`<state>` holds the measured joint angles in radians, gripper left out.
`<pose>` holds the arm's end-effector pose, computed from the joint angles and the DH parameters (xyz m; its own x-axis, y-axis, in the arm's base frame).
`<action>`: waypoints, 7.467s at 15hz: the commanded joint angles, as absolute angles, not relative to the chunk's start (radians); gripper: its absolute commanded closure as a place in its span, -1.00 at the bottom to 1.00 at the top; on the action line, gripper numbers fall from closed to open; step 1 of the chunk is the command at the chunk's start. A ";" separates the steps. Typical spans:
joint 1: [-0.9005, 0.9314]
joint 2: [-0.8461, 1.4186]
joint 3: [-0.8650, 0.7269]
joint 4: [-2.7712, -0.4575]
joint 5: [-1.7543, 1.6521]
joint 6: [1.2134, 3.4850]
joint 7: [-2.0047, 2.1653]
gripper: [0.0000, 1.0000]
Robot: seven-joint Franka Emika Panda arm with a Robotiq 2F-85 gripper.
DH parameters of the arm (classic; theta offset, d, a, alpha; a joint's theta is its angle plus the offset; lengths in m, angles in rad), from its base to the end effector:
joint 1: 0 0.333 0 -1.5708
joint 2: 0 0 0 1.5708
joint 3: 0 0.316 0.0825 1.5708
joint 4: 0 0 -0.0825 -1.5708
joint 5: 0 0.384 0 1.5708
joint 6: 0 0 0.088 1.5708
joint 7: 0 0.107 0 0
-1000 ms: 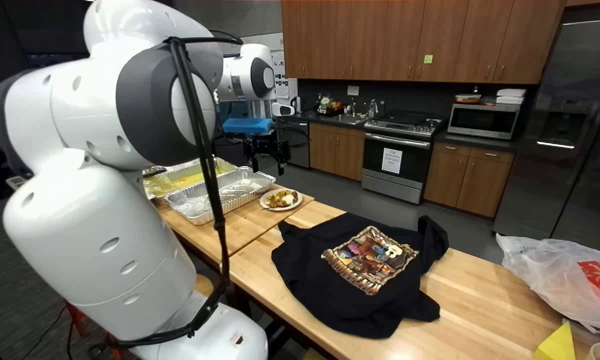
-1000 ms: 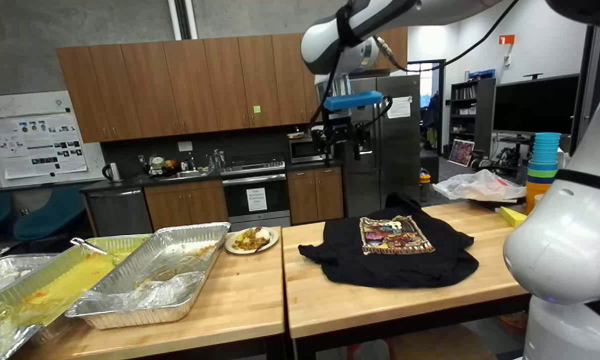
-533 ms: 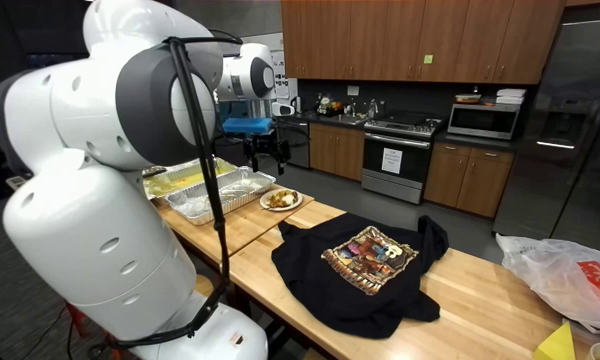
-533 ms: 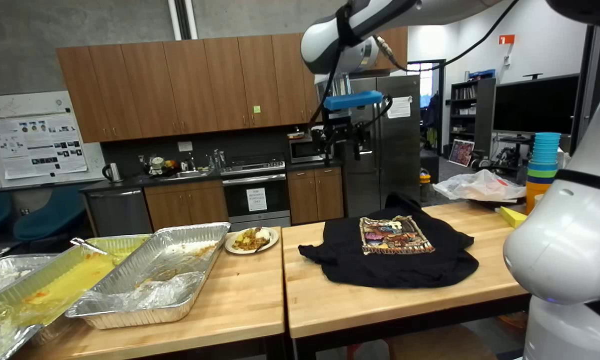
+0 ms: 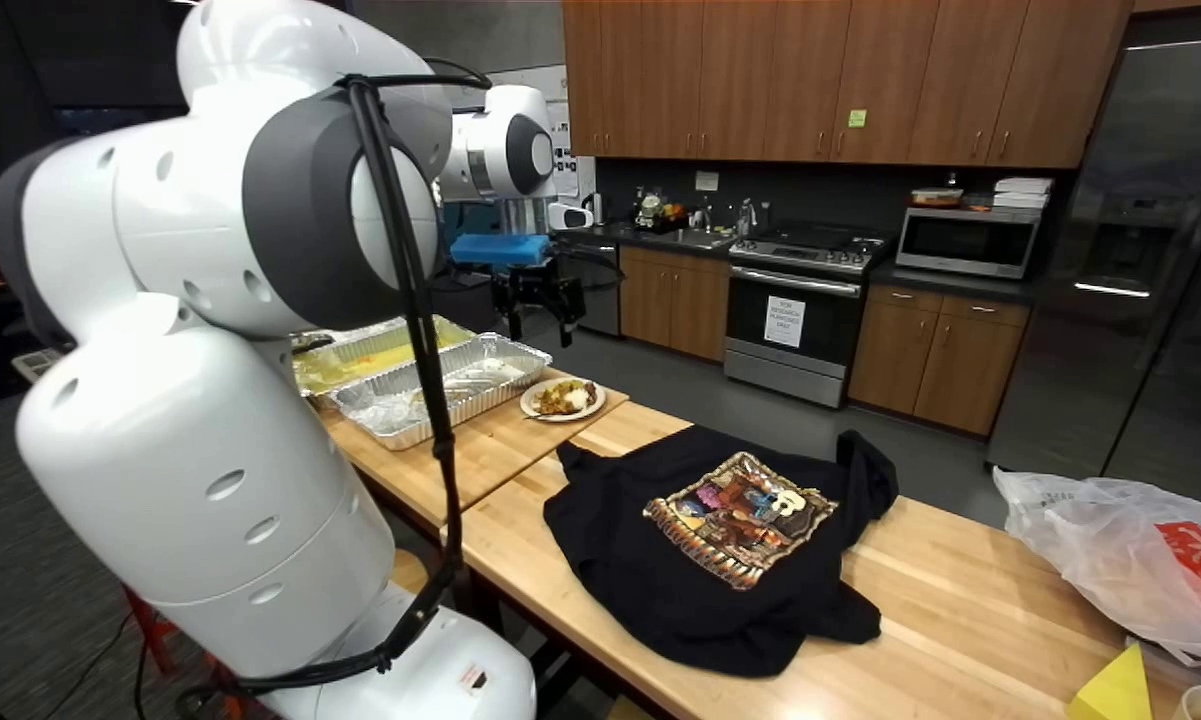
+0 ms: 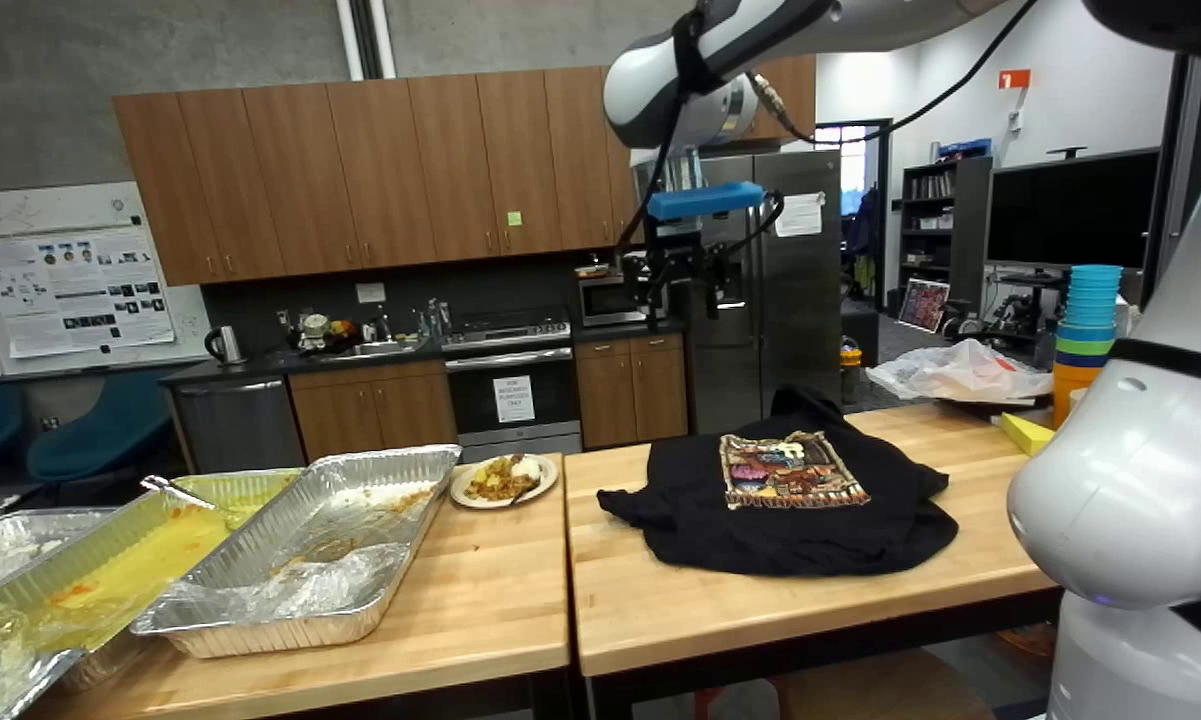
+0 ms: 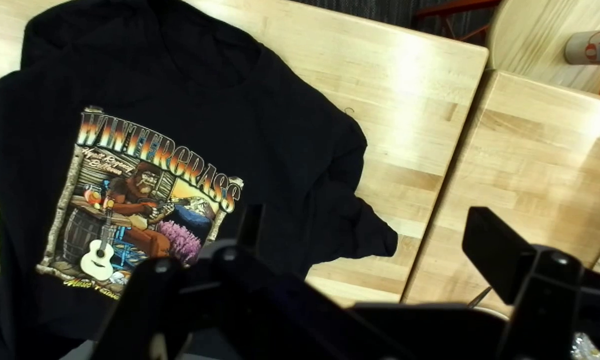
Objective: Fold the black t-shirt from left to right then right to left.
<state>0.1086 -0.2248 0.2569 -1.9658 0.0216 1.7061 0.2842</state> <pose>0.4518 0.1857 0.5618 0.9971 0.0698 -0.0302 0.0711 -0.9964 0.0457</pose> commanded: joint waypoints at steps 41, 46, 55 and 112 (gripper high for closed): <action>0.208 0.355 0.192 -1.799 -0.039 2.048 0.235 -1.00; 0.212 0.448 0.188 -1.750 0.001 2.034 0.191 -1.00; 0.285 0.587 0.156 -1.596 -0.044 1.953 0.241 -1.00; 0.351 0.685 0.142 -1.192 0.016 1.701 0.335 0.98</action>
<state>0.3739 0.8239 0.1206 -1.0526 -0.0032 1.6712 0.3800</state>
